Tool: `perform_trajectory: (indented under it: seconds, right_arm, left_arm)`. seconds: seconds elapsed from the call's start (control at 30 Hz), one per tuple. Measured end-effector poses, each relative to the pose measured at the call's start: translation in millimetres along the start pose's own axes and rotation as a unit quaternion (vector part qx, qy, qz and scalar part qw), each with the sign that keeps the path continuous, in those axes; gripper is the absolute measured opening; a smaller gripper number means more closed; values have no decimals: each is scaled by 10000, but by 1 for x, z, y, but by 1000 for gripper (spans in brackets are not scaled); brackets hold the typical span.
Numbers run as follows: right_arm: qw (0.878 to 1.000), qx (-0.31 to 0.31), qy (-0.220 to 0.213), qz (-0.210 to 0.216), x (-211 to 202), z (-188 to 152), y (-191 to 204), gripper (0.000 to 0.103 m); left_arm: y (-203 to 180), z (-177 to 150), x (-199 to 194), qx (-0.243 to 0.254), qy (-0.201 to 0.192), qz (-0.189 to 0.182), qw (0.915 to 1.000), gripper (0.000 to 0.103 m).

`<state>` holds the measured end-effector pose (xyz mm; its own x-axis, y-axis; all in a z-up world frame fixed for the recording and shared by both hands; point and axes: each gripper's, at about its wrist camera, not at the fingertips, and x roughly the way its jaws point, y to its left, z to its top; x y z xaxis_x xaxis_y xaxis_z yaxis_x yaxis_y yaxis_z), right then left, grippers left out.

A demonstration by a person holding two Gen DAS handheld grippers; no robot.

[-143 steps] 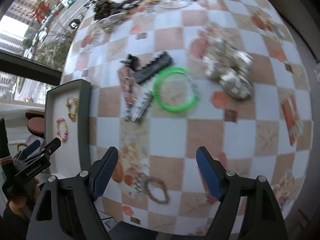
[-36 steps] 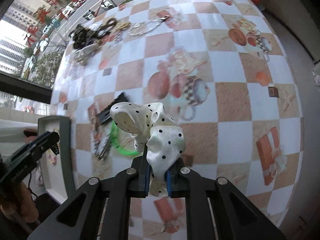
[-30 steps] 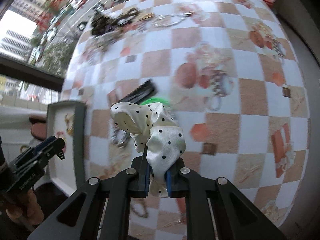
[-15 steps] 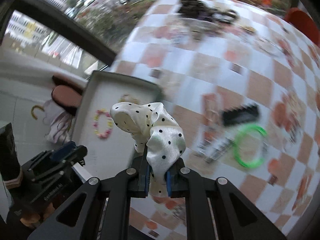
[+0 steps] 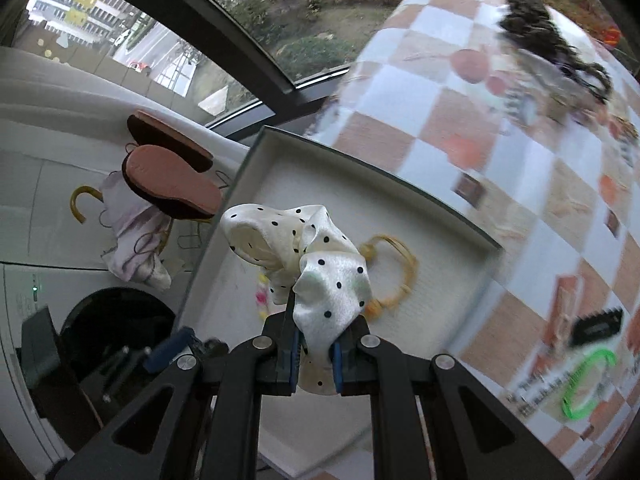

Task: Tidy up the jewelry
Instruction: 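Carry the clip and scrunchie into the grey tray and open both tools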

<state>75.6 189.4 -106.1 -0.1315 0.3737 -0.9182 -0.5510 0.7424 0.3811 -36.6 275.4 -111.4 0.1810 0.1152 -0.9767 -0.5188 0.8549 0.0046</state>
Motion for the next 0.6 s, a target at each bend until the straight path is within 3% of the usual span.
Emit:
perform_trajectory:
  seconds: [0.23, 0.43, 0.5, 0.6]
  right_arm:
    - [9998, 83, 190, -70, 34, 20, 1, 14]
    - [9988, 191, 407, -217, 57, 21, -6, 21]
    - [9985, 237, 436, -251, 59, 20, -9, 36]
    - [9987, 205, 409, -240, 55, 21, -10, 50]
  left_arm:
    - [-1, 3, 17, 71, 42, 147, 9999, 42]
    - [-5, 1, 25, 196, 130, 229, 9995, 44]
    - [-7, 0, 25, 211, 135, 284, 9993, 48]
    - [-9, -1, 26, 211, 167, 336, 9991, 48]
